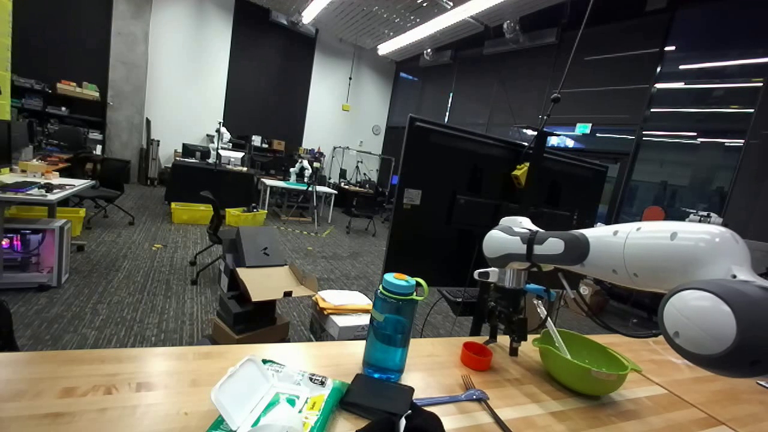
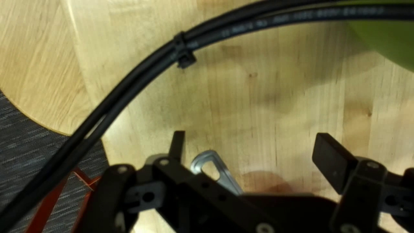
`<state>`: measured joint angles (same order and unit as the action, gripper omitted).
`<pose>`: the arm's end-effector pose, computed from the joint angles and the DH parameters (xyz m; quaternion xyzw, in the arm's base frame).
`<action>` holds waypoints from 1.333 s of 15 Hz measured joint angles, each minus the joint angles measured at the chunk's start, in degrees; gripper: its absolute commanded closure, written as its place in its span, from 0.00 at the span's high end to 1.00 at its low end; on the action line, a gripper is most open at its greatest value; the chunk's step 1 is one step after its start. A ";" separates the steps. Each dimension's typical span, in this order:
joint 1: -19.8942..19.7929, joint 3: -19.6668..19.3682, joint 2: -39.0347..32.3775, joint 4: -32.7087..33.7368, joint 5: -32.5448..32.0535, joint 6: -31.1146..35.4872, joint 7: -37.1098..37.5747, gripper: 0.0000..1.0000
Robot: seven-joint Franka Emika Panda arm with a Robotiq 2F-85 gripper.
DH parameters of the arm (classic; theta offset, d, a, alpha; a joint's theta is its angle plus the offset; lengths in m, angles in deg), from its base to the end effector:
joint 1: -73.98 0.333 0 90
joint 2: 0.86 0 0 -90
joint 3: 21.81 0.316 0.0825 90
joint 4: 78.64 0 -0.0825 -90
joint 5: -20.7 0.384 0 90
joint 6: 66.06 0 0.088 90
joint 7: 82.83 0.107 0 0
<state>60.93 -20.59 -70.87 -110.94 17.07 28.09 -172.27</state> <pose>0.7698 -0.1772 0.2440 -0.7782 -0.6236 0.0613 0.0418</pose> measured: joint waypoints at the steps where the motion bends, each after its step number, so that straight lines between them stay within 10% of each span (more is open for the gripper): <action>1: 0.06 0.00 0.00 0.02 0.00 0.00 -0.03 1.00; 10: 0.34 0.00 -0.03 0.10 0.00 0.00 -0.10 0.67; 16: 0.33 0.00 -0.06 0.10 0.00 0.00 -0.11 0.77; 20: 0.33 0.00 -0.06 0.10 -0.01 0.00 -0.12 0.50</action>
<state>61.26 -20.59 -70.93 -110.84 17.06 28.09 -172.39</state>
